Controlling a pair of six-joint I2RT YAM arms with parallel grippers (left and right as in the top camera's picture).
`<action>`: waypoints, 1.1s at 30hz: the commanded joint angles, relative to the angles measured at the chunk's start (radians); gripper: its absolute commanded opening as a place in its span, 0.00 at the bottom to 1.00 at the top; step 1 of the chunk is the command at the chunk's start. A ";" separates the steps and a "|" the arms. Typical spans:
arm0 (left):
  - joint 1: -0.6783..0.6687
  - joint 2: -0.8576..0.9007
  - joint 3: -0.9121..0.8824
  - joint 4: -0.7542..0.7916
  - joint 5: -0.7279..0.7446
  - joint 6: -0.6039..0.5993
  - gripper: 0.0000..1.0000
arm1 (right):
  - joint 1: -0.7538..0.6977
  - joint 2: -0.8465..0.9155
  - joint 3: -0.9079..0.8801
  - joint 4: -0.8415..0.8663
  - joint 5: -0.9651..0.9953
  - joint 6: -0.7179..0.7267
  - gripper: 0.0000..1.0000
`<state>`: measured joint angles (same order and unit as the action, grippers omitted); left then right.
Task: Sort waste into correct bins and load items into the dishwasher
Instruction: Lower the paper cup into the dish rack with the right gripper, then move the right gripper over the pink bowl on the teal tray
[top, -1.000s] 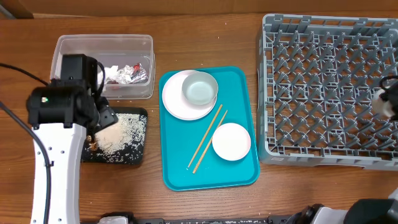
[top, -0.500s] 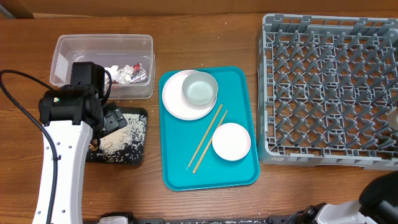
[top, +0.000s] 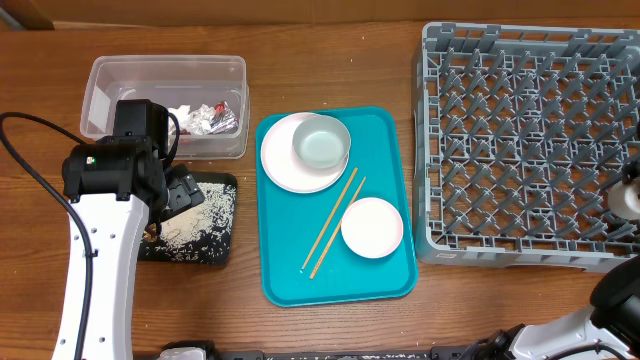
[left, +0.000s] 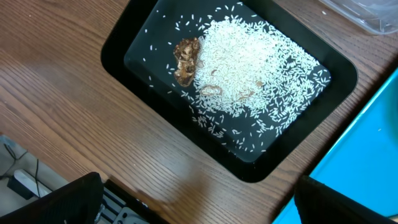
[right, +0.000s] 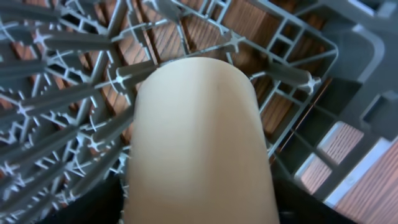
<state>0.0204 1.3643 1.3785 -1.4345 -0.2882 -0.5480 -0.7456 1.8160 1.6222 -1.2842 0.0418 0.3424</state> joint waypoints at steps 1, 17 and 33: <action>0.005 -0.004 -0.011 0.003 0.001 -0.006 1.00 | -0.002 0.002 0.005 0.004 0.009 0.003 0.96; 0.005 -0.004 -0.011 0.023 0.001 -0.006 1.00 | 0.015 -0.004 0.007 0.013 -0.289 -0.137 1.00; 0.005 -0.004 -0.011 0.026 0.001 -0.006 1.00 | 0.517 -0.261 0.005 -0.115 -0.525 -0.377 0.96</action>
<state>0.0204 1.3643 1.3758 -1.4128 -0.2882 -0.5480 -0.3279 1.5543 1.6218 -1.3727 -0.4576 0.0208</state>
